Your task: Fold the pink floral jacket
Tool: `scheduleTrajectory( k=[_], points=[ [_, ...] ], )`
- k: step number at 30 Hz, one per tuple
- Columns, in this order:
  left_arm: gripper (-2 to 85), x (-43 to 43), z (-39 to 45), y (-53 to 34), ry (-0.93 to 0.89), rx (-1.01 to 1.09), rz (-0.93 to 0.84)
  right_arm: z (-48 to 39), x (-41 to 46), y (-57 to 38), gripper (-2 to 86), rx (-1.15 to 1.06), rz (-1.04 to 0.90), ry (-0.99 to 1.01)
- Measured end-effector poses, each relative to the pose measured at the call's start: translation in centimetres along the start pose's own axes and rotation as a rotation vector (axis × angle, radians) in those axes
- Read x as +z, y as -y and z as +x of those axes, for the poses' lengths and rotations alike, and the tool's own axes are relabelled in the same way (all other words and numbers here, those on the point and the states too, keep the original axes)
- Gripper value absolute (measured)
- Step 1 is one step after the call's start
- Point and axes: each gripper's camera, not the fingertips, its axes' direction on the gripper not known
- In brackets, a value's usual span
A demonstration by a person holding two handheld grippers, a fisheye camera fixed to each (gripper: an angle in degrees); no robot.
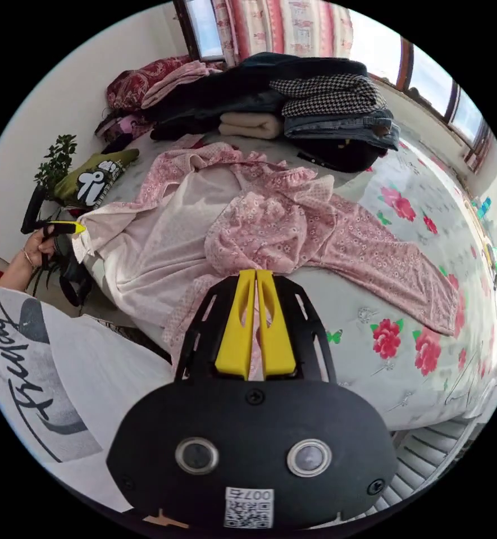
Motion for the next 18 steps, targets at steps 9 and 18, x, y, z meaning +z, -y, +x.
scheduleTrajectory(
  k=[9,18],
  points=[
    [4.6,-12.7,-17.1,-5.3,0.114,-0.575,0.399,16.1,-9.5,-12.1,3.1,0.7,0.277,-0.153],
    [10.2,-10.3,-18.8,-16.9,0.034,-0.653,0.291,11.1,0.7,-21.3,8.1,0.683,-0.037,0.067]
  ],
)
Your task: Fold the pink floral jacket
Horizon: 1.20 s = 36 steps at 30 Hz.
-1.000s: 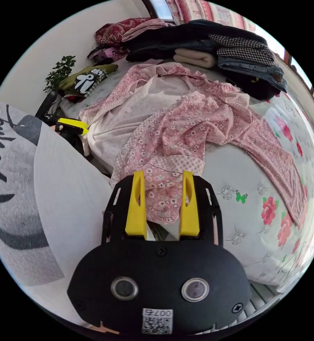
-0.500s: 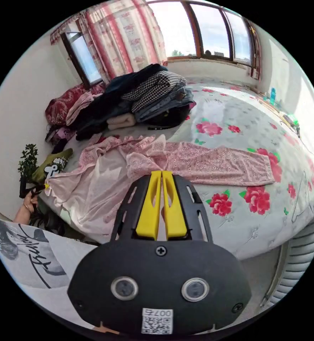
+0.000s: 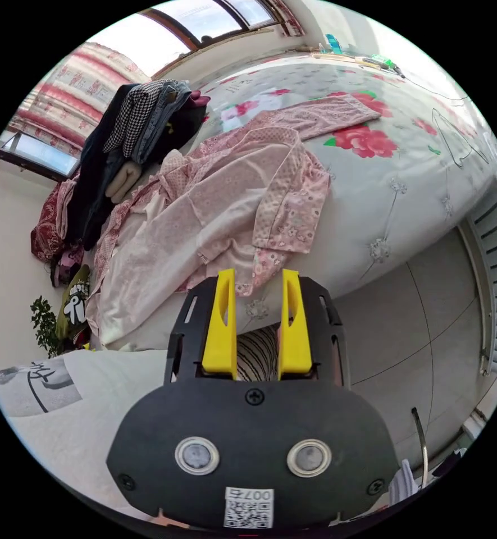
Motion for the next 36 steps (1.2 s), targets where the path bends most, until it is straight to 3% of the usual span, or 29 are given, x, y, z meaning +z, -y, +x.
scheduleTrajectory(
  k=[5,9,16,19,22,26,28,33,36],
  points=[
    [9.9,1.0,-1.6,1.2,-0.074,-0.067,-0.027,-0.2,2.5,0.1,8.5,-0.029,-0.067,0.038],
    [5.0,1.3,-0.6,3.8,0.111,-0.018,-0.092,0.8,3.5,0.9,8.7,0.141,-0.052,-0.036],
    [9.3,0.5,0.5,5.1,-0.017,0.061,-0.116,3.3,4.3,-0.4,8.0,0.195,-0.081,0.249],
    [7.4,0.8,0.4,5.8,0.017,0.051,-0.121,5.6,4.6,-0.8,7.2,0.299,-0.029,0.303],
    [4.5,0.8,0.5,6.8,0.01,0.041,-0.13,7.5,5.6,-0.7,5.7,0.385,-0.013,0.489],
    [-0.4,1.4,1.0,8.7,-0.129,0.041,-0.173,9.0,6.9,0.5,2.1,0.446,0.006,0.506],
    [-0.7,-0.2,2.0,9.7,-0.222,0.058,-0.109,9.4,5.7,1.3,0.8,0.422,0.058,0.557],
    [-1.0,-8.5,6.7,13.0,-0.475,0.236,0.028,9.6,-4.8,2.8,-0.2,0.095,0.295,0.746],
    [-1.0,-12.3,10.6,14.0,-0.511,0.406,0.041,8.7,-9.8,2.8,-0.3,-0.112,0.291,0.754]
  ],
)
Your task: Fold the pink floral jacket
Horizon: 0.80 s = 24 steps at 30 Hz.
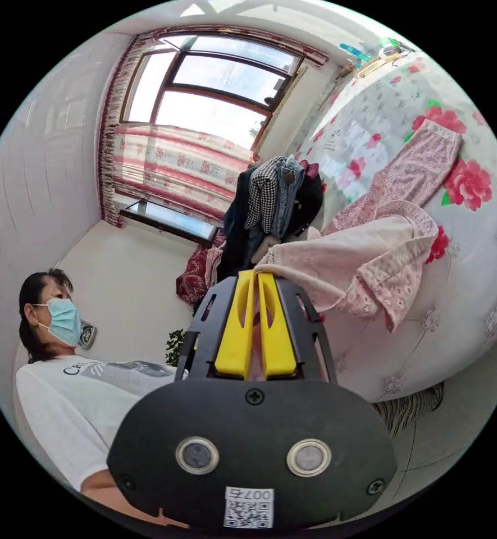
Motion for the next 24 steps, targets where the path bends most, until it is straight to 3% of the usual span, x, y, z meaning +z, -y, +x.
scheduleTrajectory(
  k=[5,11,15,19,22,24],
  points=[
    [-1.0,0.7,1.6,2.0,-0.009,0.048,-0.055,0.0,-2.3,-0.8,-0.3,-0.006,-0.013,-0.001],
    [-1.0,3.6,-3.6,1.0,-0.005,-0.219,-0.059,5.4,-1.0,-3.4,-0.3,0.228,0.042,-0.071],
    [-1.0,8.3,-5.9,4.6,0.048,-0.254,-0.087,8.2,1.8,0.1,-0.3,0.279,-0.015,-0.109],
    [-1.0,13.8,-3.8,12.2,0.033,-0.231,-0.088,7.4,5.7,8.6,-0.4,0.187,-0.054,-0.121],
    [-1.0,15.6,4.3,20.1,-0.067,-0.058,-0.02,1.5,6.7,16.5,-0.3,0.01,0.058,-0.055],
    [-1.0,14.3,13.0,24.2,-0.09,0.165,0.025,-5.5,5.0,20.6,-0.3,-0.198,0.169,0.047]
  ],
)
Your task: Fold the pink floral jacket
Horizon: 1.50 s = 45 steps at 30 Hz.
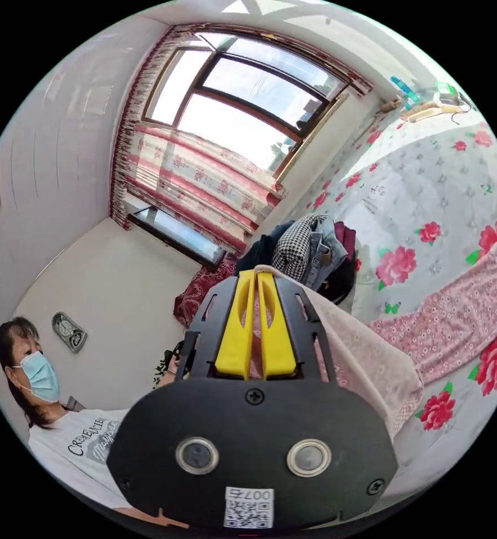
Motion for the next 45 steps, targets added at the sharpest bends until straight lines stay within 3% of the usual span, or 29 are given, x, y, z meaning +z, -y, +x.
scheduleTrajectory(
  k=[6,10,13,16,21,23,26,32,40,45],
  points=[
    [-1.0,-5.5,13.7,0.6,-0.008,0.359,-0.007,-12.3,-5.5,2.8,-0.3,-0.456,0.037,0.012],
    [-1.0,-7.0,15.4,-5.3,0.059,0.384,-0.081,-12.7,-7.8,-0.9,-0.3,-0.5,-0.055,-0.057],
    [-1.0,-7.2,13.5,-12.3,0.085,0.318,-0.109,-10.1,-8.7,-5.7,-0.3,-0.435,-0.139,-0.164],
    [-1.0,-6.0,7.9,-20.6,0.195,0.118,-0.153,-5.3,-8.4,-11.1,-0.3,-0.271,-0.271,-0.252],
    [-1.0,-2.1,-6.3,-37.2,0.454,-0.44,-0.367,5.0,-5.9,-21.4,-0.3,0.105,-0.555,-0.449],
    [-1.0,-2.1,-8.2,-40.7,0.486,-0.551,-0.372,6.6,-6.0,-23.2,-0.3,0.185,-0.597,-0.495],
    [-1.0,-2.3,-7.4,-42.2,0.502,-0.533,-0.354,5.6,-6.6,-23.4,-0.3,0.182,-0.606,-0.485],
    [-0.7,0.0,-5.2,-43.0,0.653,-0.361,-0.513,3.5,-5.8,-23.6,-0.2,0.1,-0.705,-0.551],
    [5.9,-0.6,-6.7,-45.8,0.663,-0.464,-0.392,5.9,-4.9,-24.9,2.4,0.274,-0.713,-0.527],
    [5.0,-1.3,-5.5,-46.7,0.716,-0.474,-0.327,5.8,-7.9,-21.8,6.9,0.284,-0.519,-0.656]
  ],
)
